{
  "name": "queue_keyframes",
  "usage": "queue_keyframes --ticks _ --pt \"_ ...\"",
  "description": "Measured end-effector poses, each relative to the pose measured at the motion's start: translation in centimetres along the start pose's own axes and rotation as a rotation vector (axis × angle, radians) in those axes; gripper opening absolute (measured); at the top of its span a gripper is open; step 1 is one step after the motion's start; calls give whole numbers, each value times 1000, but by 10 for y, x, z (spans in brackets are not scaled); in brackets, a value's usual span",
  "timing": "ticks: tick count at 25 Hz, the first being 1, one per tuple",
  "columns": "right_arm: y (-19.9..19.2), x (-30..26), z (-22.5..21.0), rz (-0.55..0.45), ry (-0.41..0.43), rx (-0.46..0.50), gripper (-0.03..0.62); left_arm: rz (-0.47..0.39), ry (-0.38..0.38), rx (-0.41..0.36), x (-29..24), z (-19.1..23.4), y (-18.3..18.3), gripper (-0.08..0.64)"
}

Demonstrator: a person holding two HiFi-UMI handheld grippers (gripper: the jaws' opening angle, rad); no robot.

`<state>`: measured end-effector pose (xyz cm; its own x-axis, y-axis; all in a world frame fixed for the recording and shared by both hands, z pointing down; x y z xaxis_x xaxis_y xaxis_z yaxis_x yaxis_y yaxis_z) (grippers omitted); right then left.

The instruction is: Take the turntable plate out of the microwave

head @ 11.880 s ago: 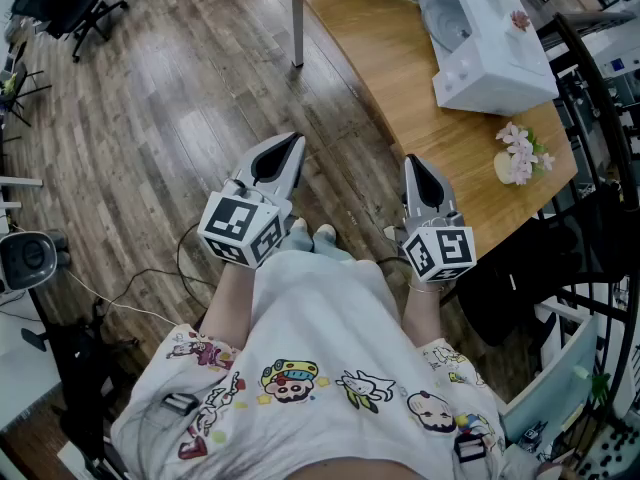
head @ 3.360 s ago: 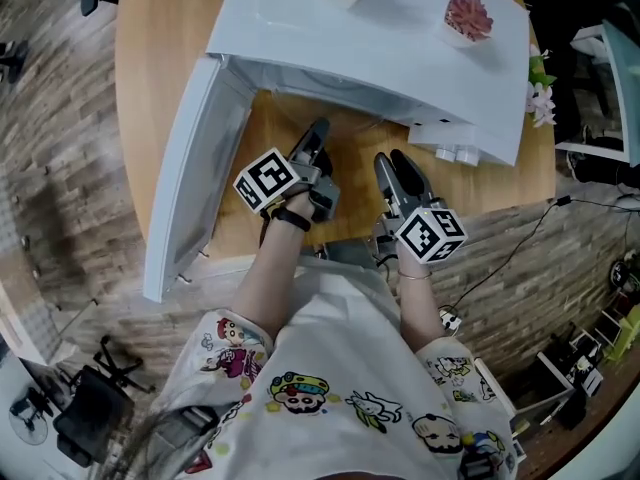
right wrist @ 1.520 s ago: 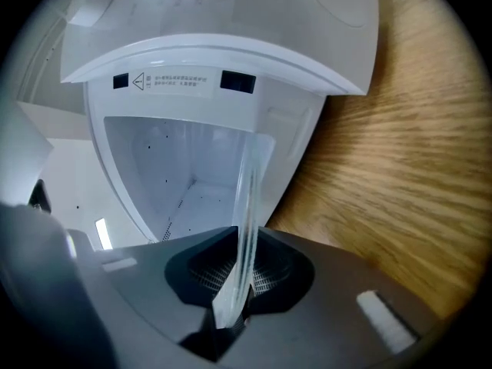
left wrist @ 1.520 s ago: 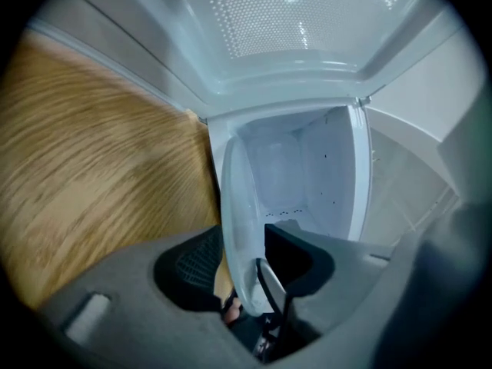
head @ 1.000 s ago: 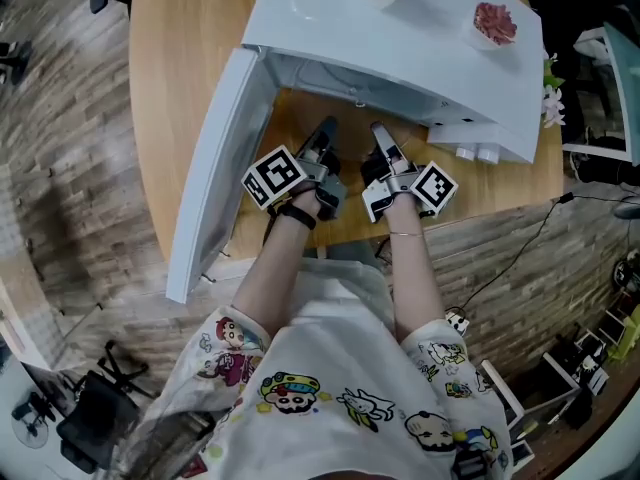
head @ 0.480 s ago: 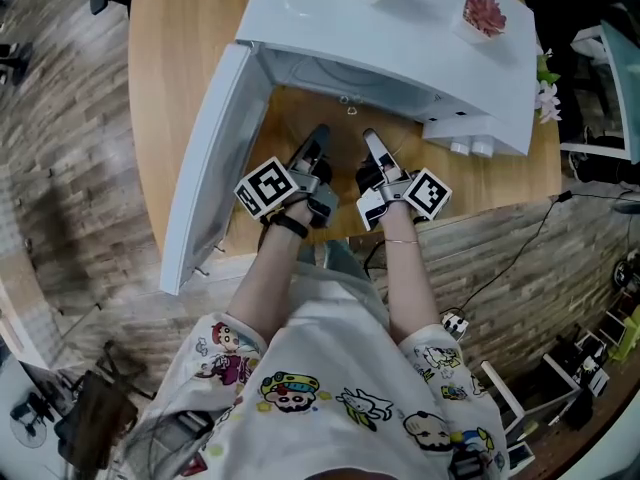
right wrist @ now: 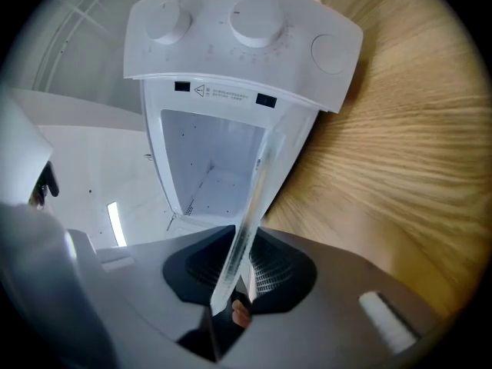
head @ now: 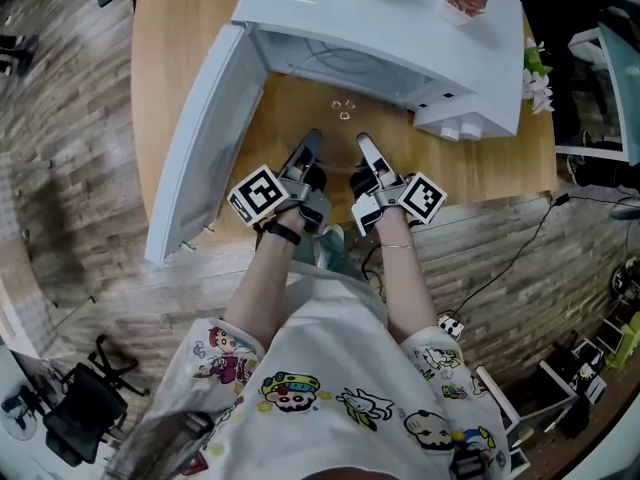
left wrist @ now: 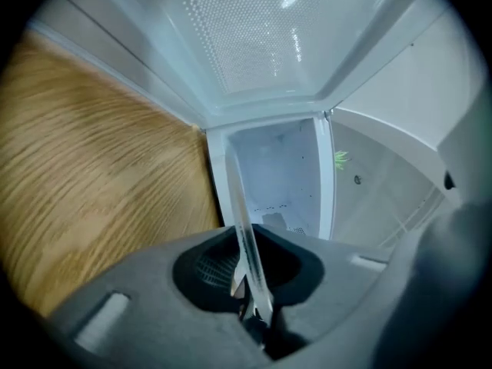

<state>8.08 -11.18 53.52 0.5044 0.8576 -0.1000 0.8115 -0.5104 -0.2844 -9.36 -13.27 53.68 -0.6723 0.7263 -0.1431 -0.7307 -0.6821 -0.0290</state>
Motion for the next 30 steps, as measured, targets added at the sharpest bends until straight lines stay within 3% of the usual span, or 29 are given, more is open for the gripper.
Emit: queue_keyframes --ticks 20,23,30 --pt "-45 130 54 94 88 84 78 32 -67 -52 109 -38 -106 40" --pt "-49 151 62 98 101 97 78 40 -101 -30 121 -49 -125 40" --pt "-54 192 90 137 137 189 81 75 -130 -68 153 -71 -158 41"
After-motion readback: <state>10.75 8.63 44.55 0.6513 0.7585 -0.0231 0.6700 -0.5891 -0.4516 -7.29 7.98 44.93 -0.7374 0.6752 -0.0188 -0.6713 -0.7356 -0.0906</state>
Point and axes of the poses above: the fingertips, and each gripper's own axes: x backward along the fingers, z to its left, y out of its top, the point moved 7 cm from there along x, backward along the fingers, and after that the axes turned 6 degrees about x, right-handed, at the moved point
